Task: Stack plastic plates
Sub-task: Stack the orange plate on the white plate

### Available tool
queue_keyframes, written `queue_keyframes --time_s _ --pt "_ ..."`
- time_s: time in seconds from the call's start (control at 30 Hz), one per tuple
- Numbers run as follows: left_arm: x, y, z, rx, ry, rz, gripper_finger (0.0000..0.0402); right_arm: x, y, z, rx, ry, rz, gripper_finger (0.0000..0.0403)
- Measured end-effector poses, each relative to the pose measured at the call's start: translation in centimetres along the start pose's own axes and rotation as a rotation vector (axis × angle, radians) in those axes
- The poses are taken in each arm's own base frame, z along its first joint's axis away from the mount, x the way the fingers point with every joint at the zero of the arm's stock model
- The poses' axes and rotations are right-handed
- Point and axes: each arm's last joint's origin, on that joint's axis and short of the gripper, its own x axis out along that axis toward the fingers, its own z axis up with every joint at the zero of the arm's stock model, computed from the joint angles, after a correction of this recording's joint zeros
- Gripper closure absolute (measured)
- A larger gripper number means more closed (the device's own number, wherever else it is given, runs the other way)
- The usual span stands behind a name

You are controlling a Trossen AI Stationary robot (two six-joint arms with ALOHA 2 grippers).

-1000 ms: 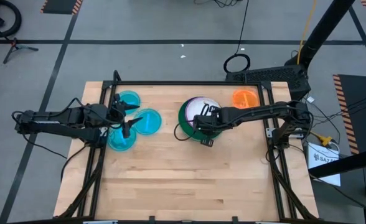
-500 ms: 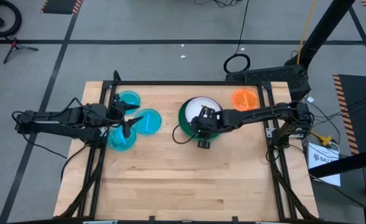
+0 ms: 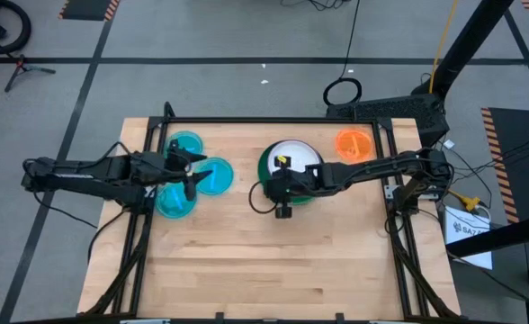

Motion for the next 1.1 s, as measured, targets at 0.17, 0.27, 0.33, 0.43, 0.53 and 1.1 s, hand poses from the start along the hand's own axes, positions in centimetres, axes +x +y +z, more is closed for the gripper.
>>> queue_keyframes --time_s 0.17,0.27,0.33,0.43,0.53,1.1 --pt "1.7 -0.6 -0.4 0.019 0.06 0.01 0.0156 0.2 -1.3 0.9 0.036 -0.104 -0.069 0.03" --pt "2.4 -0.8 -0.6 0.031 0.078 0.013 0.0156 0.4 -2.5 0.6 0.098 -0.079 -0.165 0.03" --pt "2.7 -0.9 -0.6 0.04 0.08 0.025 0.0156 0.5 -3.4 0.0 0.138 -0.026 -0.237 0.03" --pt "2.7 -0.8 -0.6 0.045 0.074 0.062 0.0156 0.6 -5.0 -1.4 0.171 0.091 -0.312 0.03" --pt "2.7 -0.7 -0.5 0.062 0.069 0.081 0.0156 0.3 -6.8 -3.4 0.199 0.245 -0.326 0.03" --pt "2.9 -0.1 -0.4 0.073 0.061 0.137 0.0156 -3.0 -17.4 -16.0 0.883 0.772 -0.156 0.03"
